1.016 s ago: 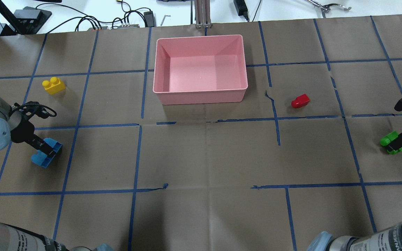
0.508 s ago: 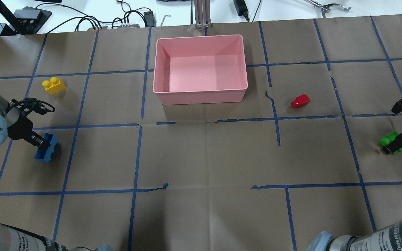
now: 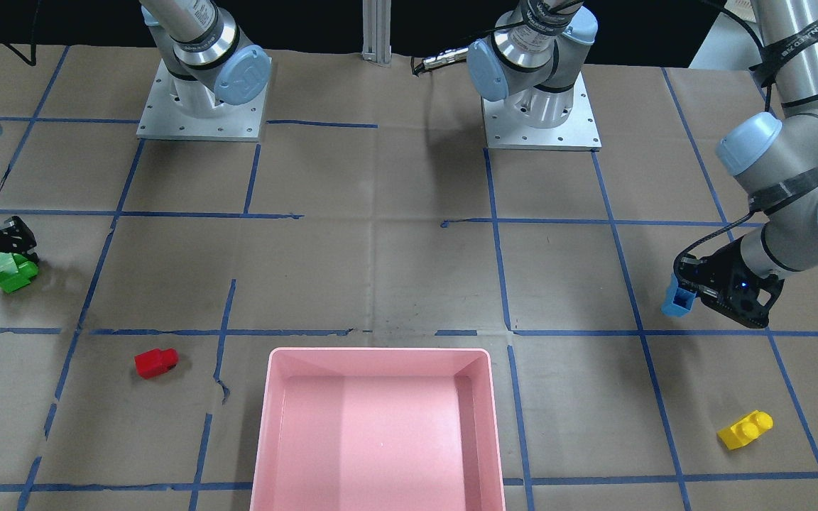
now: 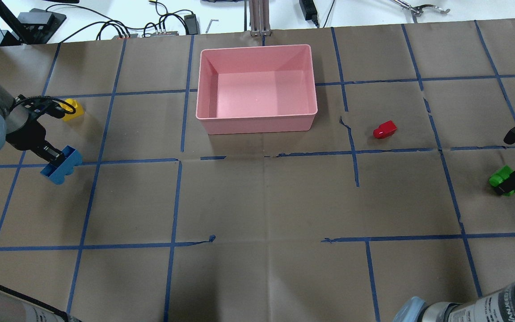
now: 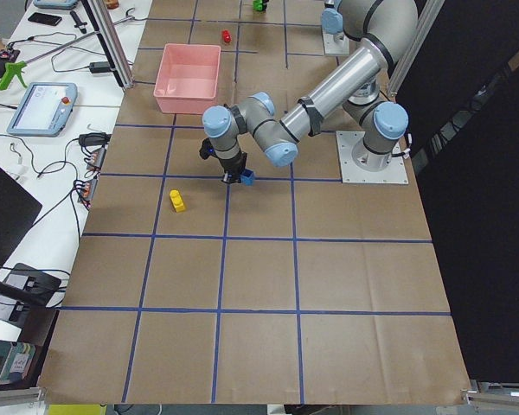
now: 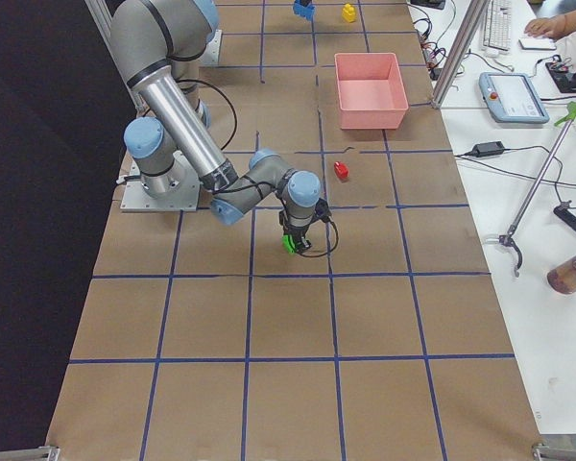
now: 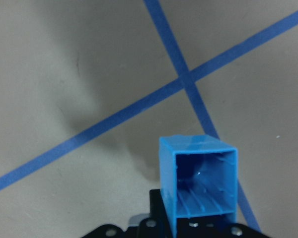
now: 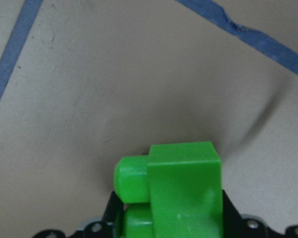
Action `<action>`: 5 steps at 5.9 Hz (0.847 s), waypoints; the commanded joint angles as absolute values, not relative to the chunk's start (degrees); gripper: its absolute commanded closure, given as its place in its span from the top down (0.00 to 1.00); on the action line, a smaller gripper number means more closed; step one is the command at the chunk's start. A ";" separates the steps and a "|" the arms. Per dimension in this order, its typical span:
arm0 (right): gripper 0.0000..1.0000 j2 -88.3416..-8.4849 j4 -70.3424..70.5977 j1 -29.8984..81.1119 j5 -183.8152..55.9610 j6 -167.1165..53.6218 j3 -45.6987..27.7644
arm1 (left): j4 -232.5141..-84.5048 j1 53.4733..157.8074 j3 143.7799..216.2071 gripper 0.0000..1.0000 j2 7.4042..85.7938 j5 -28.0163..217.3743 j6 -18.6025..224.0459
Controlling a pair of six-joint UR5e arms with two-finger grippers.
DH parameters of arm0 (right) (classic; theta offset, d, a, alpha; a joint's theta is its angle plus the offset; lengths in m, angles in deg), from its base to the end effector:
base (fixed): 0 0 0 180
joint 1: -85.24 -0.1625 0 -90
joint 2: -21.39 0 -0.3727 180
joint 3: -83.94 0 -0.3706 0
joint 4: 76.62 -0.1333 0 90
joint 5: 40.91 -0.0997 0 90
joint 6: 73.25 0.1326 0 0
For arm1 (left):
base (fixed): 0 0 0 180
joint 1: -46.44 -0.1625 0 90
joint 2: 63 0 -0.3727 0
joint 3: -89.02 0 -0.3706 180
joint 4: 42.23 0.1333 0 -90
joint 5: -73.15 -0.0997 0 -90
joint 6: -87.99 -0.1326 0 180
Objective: Put all blocks into box
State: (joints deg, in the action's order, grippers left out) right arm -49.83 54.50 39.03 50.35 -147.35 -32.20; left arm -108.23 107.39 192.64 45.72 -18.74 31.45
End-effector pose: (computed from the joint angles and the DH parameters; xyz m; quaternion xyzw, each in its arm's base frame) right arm -0.2333 -0.4317 0.1148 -0.2616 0.9645 0.0265 0.0227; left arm 0.1360 -0.5103 0.1716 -0.2381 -0.9684 -0.0645 0.0373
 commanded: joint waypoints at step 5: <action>0.44 -55.33 40.86 32.96 48.57 -136.06 -15.68 | -120.89 132.82 163.00 0.00 56.76 -4.79 84.82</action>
